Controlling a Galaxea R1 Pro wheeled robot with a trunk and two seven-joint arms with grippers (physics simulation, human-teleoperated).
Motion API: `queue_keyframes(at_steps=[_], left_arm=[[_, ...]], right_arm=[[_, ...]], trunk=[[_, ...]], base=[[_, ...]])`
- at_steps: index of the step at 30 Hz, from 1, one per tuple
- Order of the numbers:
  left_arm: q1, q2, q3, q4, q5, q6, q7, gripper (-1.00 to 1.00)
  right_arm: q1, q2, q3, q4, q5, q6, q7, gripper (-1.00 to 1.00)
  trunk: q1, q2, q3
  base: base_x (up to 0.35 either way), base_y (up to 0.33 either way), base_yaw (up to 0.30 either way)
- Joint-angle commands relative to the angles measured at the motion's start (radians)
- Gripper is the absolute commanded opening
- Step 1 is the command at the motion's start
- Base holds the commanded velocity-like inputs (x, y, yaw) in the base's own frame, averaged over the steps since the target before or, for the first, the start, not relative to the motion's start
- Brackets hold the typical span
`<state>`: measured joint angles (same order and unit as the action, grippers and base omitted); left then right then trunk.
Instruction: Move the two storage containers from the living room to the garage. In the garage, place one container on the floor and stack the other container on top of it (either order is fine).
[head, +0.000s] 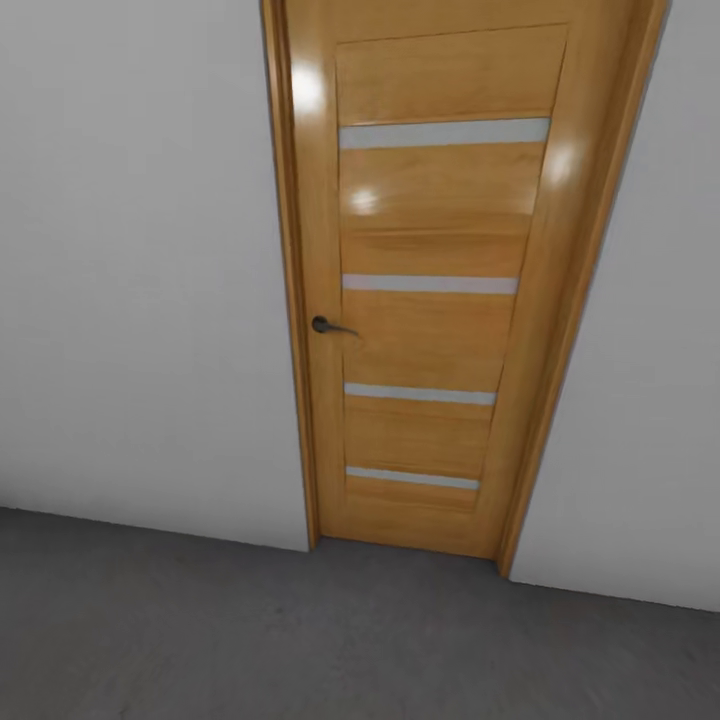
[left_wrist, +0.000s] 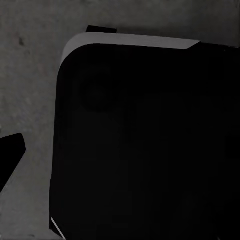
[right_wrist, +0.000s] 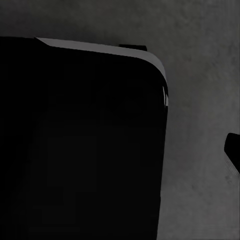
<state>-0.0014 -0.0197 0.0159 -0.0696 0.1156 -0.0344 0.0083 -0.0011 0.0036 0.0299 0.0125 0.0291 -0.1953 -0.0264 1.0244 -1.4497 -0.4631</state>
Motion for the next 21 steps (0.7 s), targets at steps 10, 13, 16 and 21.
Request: queue_keyframes(at_steps=[10,13,16,21], left_arm=[[0.000,0.000,0.001,0.000,0.009,-0.003,0.001,1.00],[0.000,0.000,0.001,0.000,0.009,-0.003,0.001,1.00],[0.000,0.000,0.001,-0.001,0.008,-0.004,0.001,1.00],[0.000,0.000,0.002,-0.001,0.007,-0.007,0.001,1.00]], right_arm=[[0.000,0.001,0.003,0.001,0.007,-0.005,-0.003,1.00],[0.000,0.002,0.003,0.001,0.006,-0.006,-0.003,1.00],[0.000,0.002,0.005,0.001,0.010,-0.006,-0.002,1.00],[0.000,0.003,-0.003,0.001,0.003,-0.006,-0.004,1.00]], trunk=[[0.001,0.000,-0.001],[0.001,0.000,-0.001],[0.001,0.000,-0.001],[0.001,0.000,-0.001]], base=[[0.325,0.071,-0.001],[0.325,0.071,0.000],[0.325,0.049,0.000],[0.193,0.005,-0.150]])
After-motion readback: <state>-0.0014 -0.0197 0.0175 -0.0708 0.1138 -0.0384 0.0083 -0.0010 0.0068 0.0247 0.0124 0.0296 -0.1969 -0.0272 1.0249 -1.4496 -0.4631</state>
